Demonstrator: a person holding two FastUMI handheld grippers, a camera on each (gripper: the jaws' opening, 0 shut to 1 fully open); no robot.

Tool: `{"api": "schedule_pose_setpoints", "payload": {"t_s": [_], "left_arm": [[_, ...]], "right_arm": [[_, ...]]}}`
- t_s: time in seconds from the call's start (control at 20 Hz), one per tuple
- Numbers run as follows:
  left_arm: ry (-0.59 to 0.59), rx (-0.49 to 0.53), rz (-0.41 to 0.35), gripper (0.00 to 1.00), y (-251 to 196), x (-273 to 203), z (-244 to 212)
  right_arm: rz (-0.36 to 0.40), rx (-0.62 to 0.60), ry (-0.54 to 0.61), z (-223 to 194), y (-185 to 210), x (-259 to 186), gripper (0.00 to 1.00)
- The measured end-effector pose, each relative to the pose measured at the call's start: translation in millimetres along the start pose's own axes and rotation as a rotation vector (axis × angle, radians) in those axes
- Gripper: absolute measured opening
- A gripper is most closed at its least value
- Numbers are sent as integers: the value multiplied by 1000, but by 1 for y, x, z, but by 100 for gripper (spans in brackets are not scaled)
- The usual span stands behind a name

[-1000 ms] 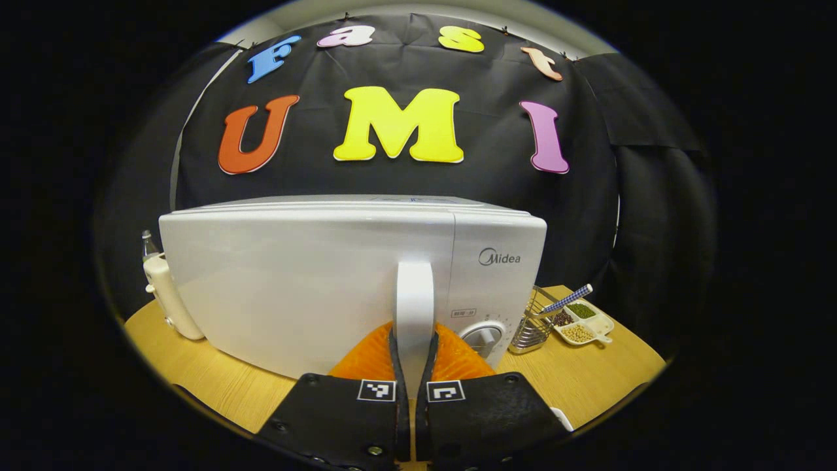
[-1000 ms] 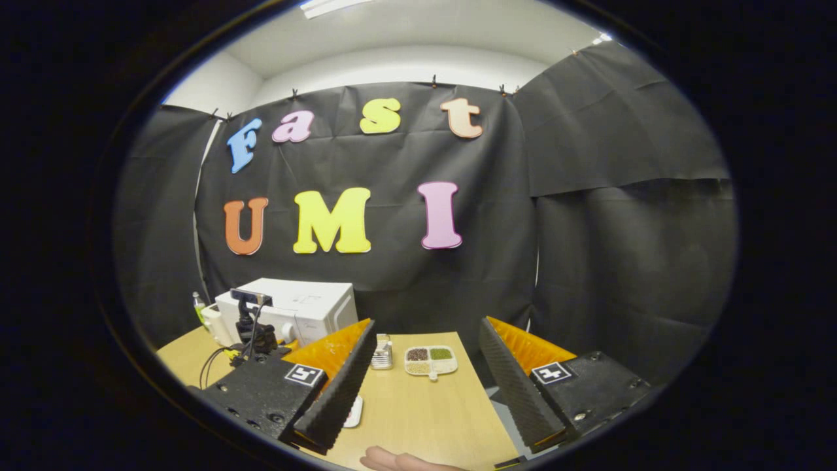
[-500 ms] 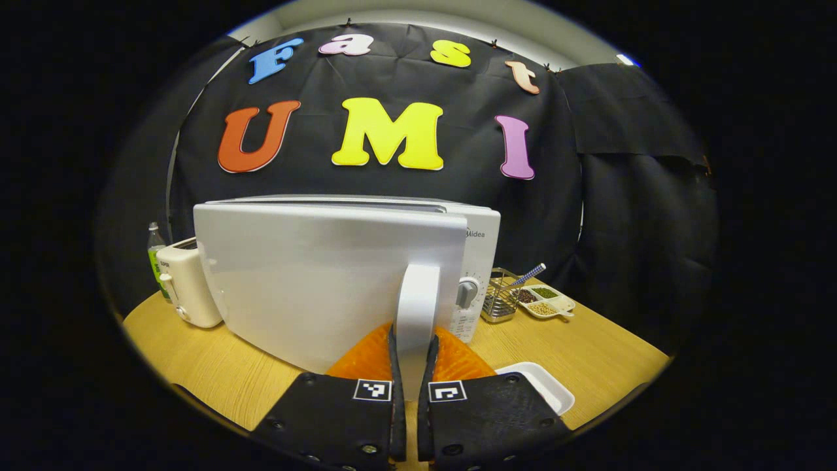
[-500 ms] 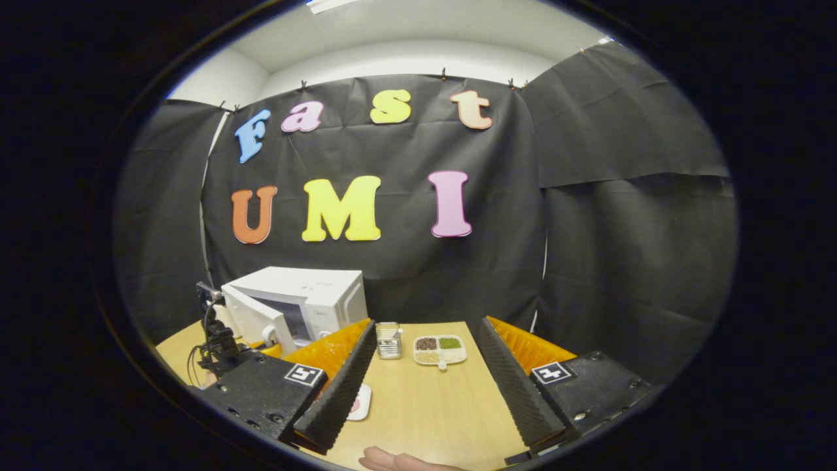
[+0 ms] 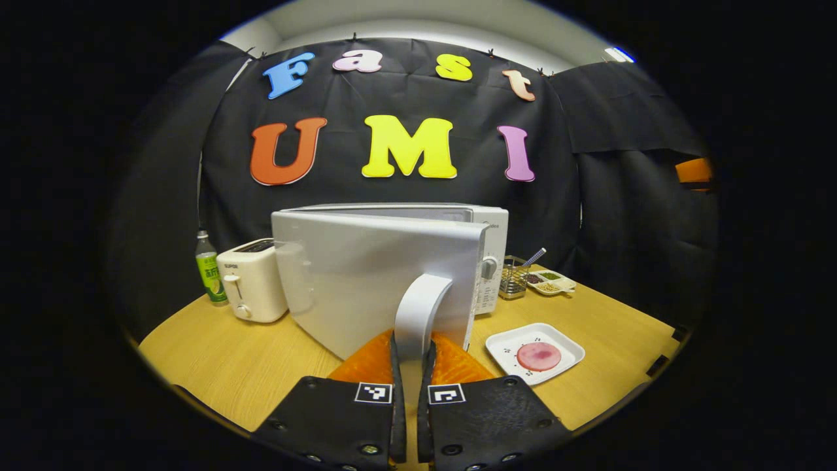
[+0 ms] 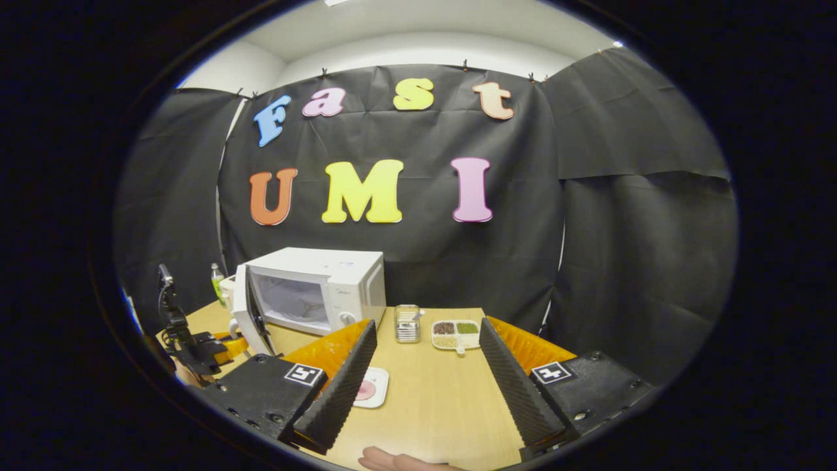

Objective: Open the microwave oven with the left hand, put the food in, and close the microwave oven.

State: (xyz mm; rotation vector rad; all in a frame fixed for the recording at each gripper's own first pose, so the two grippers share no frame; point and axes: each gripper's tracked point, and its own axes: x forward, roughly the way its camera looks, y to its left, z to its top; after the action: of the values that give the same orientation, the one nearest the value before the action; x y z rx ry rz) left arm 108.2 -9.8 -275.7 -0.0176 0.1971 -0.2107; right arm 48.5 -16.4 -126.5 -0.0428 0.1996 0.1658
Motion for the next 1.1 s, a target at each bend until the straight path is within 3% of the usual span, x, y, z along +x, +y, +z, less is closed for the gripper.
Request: {"api": "schedule_pose_setpoints", "payload": {"t_s": [0.25,0.3,0.35,0.4,0.5,0.55,0.6,0.65,0.7,0.9,1.05,1.1], "left_arm": [[2,-4,120,6,68,-51,-12],[18,-22,132,11,82,-64,-17],[13,-21,176,4,97,-78,-20],[9,-18,203,20,114,-93,-22],[2,-36,233,82,133,-118,-21],[-5,-57,248,94,140,-127,-18],[-8,-67,271,95,145,-136,-14],[-10,-68,288,81,148,-145,-10],[-31,-65,298,94,150,-152,-3],[-44,-130,289,94,140,-167,18],[-59,-121,299,93,132,-173,44],[-68,-103,308,94,130,-173,55]], "right_arm": [[32,6,-3,0,20,-7,92],[42,5,-1,-1,26,-10,92],[52,3,-2,-2,32,-12,92],[60,-1,-5,-2,37,-14,92],[70,-19,-9,-3,43,-17,92],[72,-28,-10,-4,46,-16,92],[73,-32,-10,-3,47,-15,92],[73,-34,-5,-4,47,-13,92],[75,-34,4,-6,48,-11,92],[76,-27,52,-19,43,4,92],[83,-22,117,-34,38,29,92],[89,-19,146,-39,38,38,100]]}}
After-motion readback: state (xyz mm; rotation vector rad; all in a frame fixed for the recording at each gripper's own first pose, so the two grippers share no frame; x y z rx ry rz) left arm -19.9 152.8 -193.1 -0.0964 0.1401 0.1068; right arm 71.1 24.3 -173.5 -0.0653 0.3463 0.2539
